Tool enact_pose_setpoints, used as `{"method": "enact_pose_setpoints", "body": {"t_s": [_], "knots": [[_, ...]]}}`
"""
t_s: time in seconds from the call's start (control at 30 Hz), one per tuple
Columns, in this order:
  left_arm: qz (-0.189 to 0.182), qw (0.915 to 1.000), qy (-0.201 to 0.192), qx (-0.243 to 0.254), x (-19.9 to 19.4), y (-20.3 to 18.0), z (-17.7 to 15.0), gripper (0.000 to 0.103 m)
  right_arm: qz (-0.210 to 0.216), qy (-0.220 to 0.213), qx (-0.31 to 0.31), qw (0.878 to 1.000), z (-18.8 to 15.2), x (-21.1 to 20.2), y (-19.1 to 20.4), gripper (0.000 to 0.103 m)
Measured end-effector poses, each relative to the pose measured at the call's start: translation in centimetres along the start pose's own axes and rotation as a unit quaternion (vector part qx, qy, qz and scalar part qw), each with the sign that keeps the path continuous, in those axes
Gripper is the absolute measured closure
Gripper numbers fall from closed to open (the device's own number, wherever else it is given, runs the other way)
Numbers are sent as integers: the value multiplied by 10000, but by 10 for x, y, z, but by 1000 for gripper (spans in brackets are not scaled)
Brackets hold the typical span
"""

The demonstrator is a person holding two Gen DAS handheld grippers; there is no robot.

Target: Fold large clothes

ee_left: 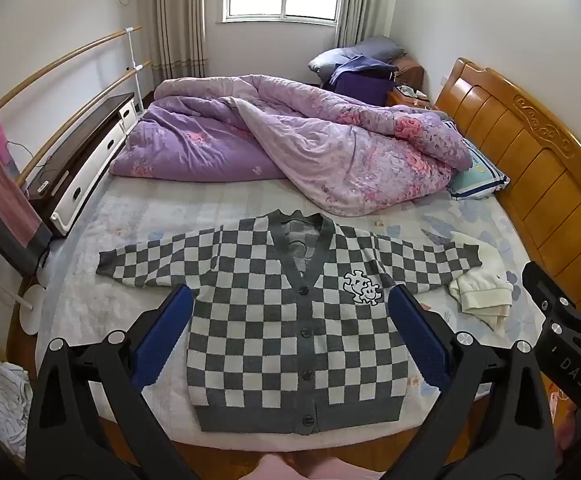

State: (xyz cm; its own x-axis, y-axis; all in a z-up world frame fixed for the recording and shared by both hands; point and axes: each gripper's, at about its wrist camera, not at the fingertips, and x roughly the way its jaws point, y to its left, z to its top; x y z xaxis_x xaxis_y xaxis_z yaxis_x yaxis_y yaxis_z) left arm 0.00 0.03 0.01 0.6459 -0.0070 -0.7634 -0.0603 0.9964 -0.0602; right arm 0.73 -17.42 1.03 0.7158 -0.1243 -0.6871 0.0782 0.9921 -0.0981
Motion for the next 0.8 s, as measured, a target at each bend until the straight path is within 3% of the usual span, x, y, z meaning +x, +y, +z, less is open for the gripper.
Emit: {"method": "enact_pose_setpoints", "body": {"t_s": [0.8], "knots": [[69, 9998, -176, 18, 5, -2, 2, 5, -47, -24, 202, 9998, 2, 7, -2, 7]]}}
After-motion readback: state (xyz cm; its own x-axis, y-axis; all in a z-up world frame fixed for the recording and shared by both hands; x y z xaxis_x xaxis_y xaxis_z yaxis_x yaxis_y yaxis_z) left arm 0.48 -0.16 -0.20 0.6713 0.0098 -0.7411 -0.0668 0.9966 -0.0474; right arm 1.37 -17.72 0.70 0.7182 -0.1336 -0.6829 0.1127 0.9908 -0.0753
